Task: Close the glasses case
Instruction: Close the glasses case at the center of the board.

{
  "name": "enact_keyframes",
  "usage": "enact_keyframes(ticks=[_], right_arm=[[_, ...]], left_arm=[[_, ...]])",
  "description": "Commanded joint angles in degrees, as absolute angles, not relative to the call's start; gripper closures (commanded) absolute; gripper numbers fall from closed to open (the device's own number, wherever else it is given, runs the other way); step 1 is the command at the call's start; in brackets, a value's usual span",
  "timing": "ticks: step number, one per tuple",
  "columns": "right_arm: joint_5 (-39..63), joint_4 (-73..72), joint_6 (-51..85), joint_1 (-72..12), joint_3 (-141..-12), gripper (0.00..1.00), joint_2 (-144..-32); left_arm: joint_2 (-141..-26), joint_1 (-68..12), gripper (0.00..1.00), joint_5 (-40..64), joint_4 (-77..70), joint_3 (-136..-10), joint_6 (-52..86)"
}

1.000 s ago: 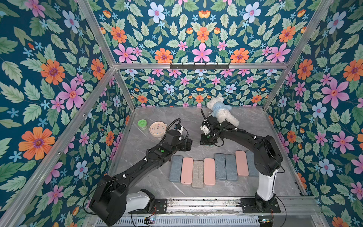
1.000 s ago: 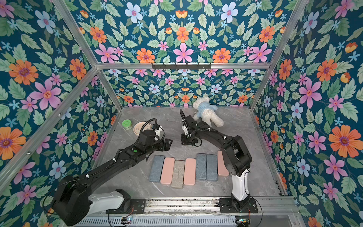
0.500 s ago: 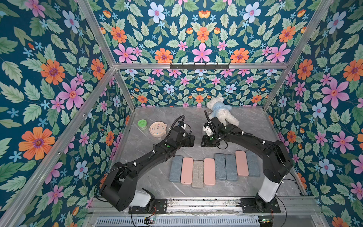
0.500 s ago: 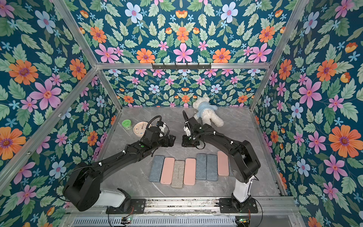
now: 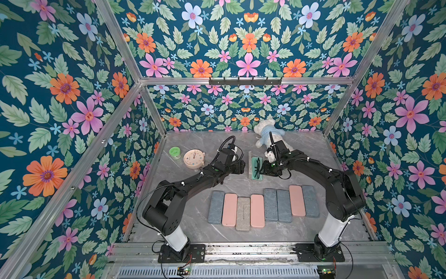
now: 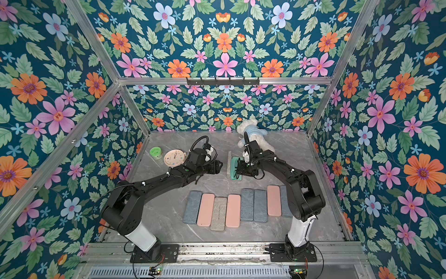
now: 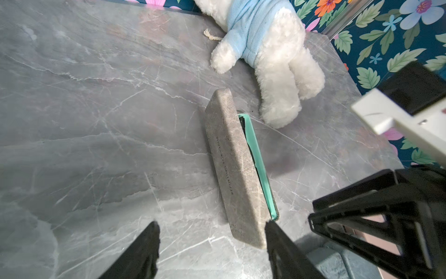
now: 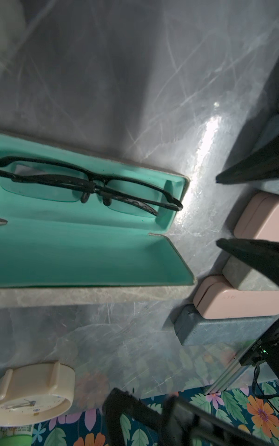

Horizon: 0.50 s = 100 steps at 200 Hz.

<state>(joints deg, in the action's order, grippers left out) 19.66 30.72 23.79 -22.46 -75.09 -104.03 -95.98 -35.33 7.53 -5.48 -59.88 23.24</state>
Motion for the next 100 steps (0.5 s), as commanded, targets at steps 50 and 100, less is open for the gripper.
enact_keyframes(ticks=[50,100], right_arm=[[20.8,26.9,23.0,-20.6,-75.6,0.64,-108.0],[19.4,27.2,22.5,-20.6,-76.2,0.68,-109.5]], left_arm=[[-100.8,-35.2,0.42,12.9,-9.3,-62.3,20.8],[-103.5,-35.2,0.49,14.8,-9.9,-63.6,20.7]])
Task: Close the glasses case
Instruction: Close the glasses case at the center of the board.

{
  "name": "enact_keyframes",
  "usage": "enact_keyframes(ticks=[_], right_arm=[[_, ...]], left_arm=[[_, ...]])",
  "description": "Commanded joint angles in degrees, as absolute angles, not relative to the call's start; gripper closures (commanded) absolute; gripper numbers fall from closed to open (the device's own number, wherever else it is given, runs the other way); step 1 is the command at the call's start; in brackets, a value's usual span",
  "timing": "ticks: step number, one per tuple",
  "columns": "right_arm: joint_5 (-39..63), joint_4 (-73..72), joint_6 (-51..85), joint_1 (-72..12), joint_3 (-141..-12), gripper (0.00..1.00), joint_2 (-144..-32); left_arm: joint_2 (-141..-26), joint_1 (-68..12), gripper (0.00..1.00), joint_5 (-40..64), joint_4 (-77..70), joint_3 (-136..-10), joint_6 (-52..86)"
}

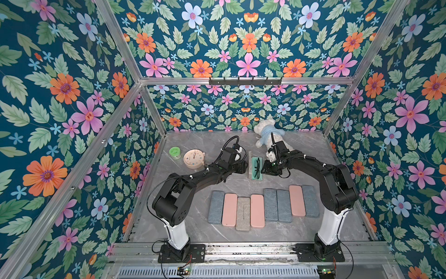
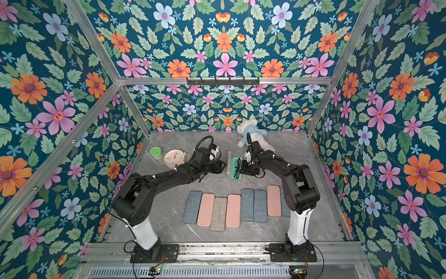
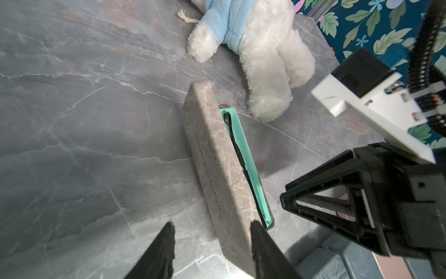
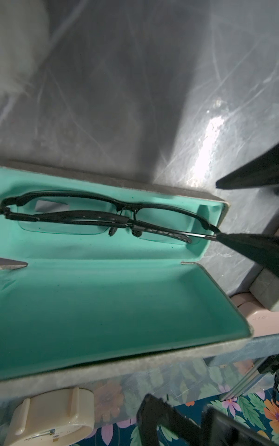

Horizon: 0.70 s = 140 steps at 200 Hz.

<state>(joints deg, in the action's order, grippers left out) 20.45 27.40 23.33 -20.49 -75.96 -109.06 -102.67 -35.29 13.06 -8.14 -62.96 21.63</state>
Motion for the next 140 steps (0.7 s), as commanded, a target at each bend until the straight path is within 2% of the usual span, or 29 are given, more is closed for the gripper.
enact_keyframes(ticks=[1,140], right_arm=[[19.4,27.2,22.5,-20.6,-76.2,0.68,-109.5],[19.7,26.3,22.2,-20.6,-76.0,0.82,-112.5]], left_arm=[[-103.5,-35.2,0.49,14.9,-9.9,-63.6,20.7],[-106.6,-35.3,0.60,19.3,-12.2,-63.7,21.5]])
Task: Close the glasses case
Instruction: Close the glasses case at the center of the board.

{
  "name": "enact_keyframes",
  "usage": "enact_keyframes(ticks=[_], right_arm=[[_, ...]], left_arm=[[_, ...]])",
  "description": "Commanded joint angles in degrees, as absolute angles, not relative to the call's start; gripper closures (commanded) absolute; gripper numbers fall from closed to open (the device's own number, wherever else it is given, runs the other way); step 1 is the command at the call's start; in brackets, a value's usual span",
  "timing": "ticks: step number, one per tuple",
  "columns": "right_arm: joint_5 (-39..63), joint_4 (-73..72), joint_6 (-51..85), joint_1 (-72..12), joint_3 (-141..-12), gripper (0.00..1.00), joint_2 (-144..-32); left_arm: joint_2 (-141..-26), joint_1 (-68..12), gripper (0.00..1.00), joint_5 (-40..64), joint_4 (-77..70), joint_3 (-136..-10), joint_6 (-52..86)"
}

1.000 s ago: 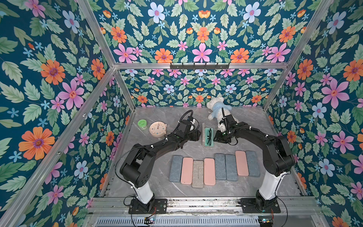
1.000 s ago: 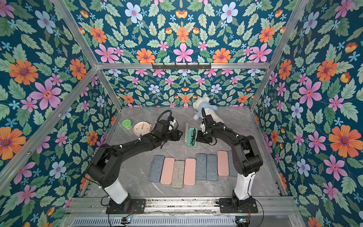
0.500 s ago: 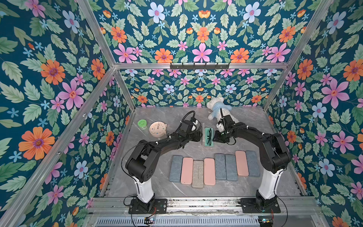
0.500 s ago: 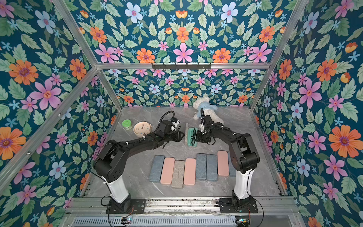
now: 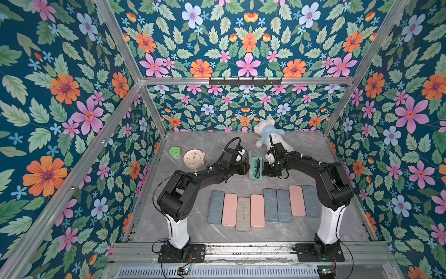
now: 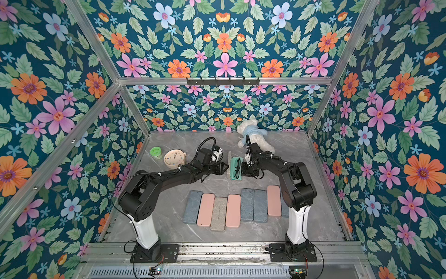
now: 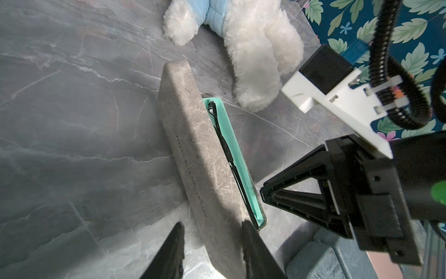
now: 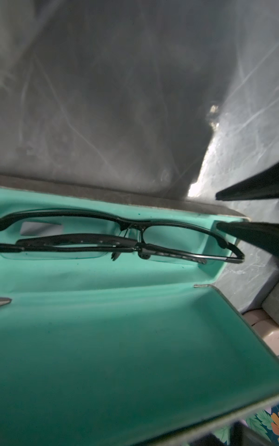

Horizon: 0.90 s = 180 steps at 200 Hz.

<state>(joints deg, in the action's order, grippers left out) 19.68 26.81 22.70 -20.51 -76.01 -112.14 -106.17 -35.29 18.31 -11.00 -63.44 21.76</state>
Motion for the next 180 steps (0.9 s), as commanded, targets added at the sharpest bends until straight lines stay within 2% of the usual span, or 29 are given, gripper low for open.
enact_keyframes(ticks=[1,107,180], right_arm=[[19.7,26.3,22.2,-20.6,-76.0,0.82,-112.5],[20.1,26.3,21.9,-20.6,-76.3,0.88,-113.5],[20.0,26.3,21.9,-20.6,-76.3,0.92,-113.8]], left_arm=[[-106.6,-35.3,0.60,19.4,-12.2,-63.7,21.5],[-108.4,-35.7,0.67,21.4,-11.6,-65.0,21.9],[-109.3,-36.1,0.68,22.6,-11.8,-65.3,22.1]])
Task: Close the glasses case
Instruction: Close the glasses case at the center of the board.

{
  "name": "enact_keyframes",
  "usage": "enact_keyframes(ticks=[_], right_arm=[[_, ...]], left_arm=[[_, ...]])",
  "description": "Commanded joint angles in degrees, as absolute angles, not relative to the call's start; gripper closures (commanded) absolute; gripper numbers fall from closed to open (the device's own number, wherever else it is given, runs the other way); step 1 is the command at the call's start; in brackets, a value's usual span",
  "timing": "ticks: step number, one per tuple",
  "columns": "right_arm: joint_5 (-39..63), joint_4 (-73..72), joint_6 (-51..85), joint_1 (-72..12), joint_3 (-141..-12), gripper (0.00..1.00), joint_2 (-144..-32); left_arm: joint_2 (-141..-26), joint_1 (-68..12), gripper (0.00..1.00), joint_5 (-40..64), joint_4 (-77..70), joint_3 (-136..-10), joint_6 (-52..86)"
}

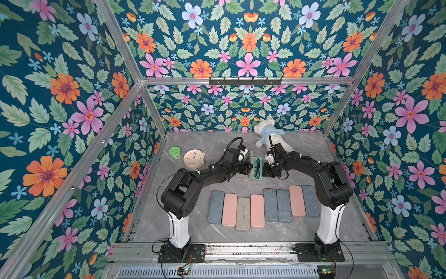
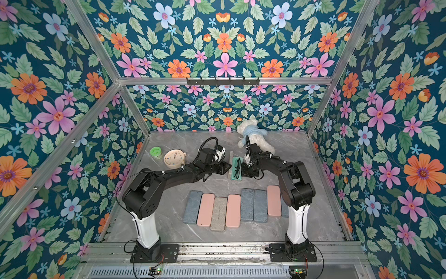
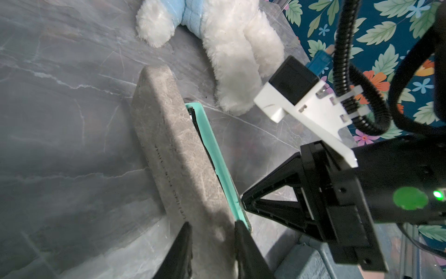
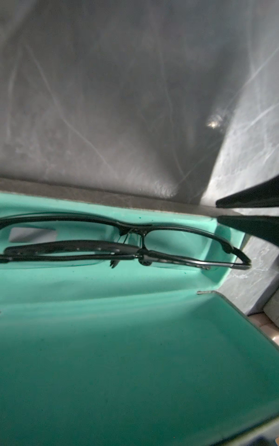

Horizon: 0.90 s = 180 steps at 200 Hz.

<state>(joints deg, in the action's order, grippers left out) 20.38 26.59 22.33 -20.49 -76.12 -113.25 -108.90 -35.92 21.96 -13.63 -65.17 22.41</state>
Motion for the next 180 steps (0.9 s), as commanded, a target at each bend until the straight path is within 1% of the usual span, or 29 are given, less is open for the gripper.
enact_keyframes(ticks=[1,123,180], right_arm=[[20.0,26.3,21.9,-20.6,-76.3,0.92,-113.8],[20.3,26.3,21.9,-20.6,-76.4,0.95,-114.1],[20.3,26.2,21.9,-20.6,-76.4,0.95,-114.1]], left_arm=[[-109.4,-36.1,0.68,22.6,-11.8,-65.3,22.1],[-110.7,-36.9,0.73,23.4,-11.4,-66.3,21.8],[-111.0,-37.0,0.73,23.7,-11.3,-66.4,21.8]])
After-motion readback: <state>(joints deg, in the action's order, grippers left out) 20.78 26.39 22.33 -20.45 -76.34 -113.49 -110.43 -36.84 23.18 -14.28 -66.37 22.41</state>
